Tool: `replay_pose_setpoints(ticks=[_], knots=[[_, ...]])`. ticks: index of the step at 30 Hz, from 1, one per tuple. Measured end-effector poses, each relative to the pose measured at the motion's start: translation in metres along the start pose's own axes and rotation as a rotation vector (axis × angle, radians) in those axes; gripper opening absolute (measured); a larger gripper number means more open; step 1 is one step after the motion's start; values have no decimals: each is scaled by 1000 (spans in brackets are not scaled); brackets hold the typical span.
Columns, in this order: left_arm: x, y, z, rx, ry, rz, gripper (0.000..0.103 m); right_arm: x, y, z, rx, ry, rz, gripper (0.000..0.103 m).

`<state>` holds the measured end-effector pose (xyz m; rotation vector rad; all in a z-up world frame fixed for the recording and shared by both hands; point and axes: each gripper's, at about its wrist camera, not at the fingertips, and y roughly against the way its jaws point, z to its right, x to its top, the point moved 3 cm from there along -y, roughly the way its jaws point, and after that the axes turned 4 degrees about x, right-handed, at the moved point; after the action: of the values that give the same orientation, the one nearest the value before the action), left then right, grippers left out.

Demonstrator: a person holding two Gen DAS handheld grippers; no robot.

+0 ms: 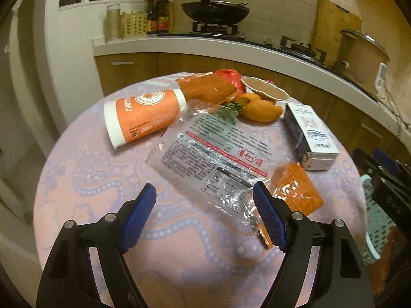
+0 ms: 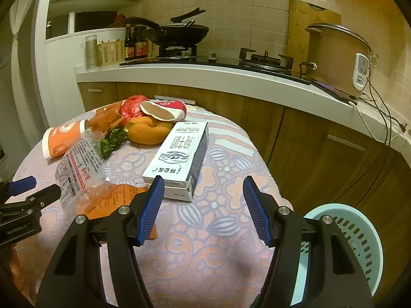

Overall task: Collect trash
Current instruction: 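Grasp the white milk carton with the right tool while the left tool grasps the clear plastic bag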

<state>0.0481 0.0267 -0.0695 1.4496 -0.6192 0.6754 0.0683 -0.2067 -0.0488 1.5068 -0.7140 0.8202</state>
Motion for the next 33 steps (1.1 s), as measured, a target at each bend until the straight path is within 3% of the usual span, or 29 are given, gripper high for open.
replay_pose_setpoints(ticks=[3,7,12,21,27,33], knots=[[0,6,-4,-83,2,8,78,0,-2,-5,13,2,-3,60],[7,2,-8,-119,29,-20,84,1,-7,-11,25,2,-20,60],[2,-23,-15,-92,94,-128,84,6,-20,-18,40,-9,-57,61],[3,-25,-23,-110,133,-122,84,22,-59,-28,33,-53,-141,76],[2,-25,-8,-108,82,-117,85,18,-84,-25,-3,-59,-214,80],[1,-31,19,-89,4,-118,87,10,-98,-14,55,-110,-268,78]])
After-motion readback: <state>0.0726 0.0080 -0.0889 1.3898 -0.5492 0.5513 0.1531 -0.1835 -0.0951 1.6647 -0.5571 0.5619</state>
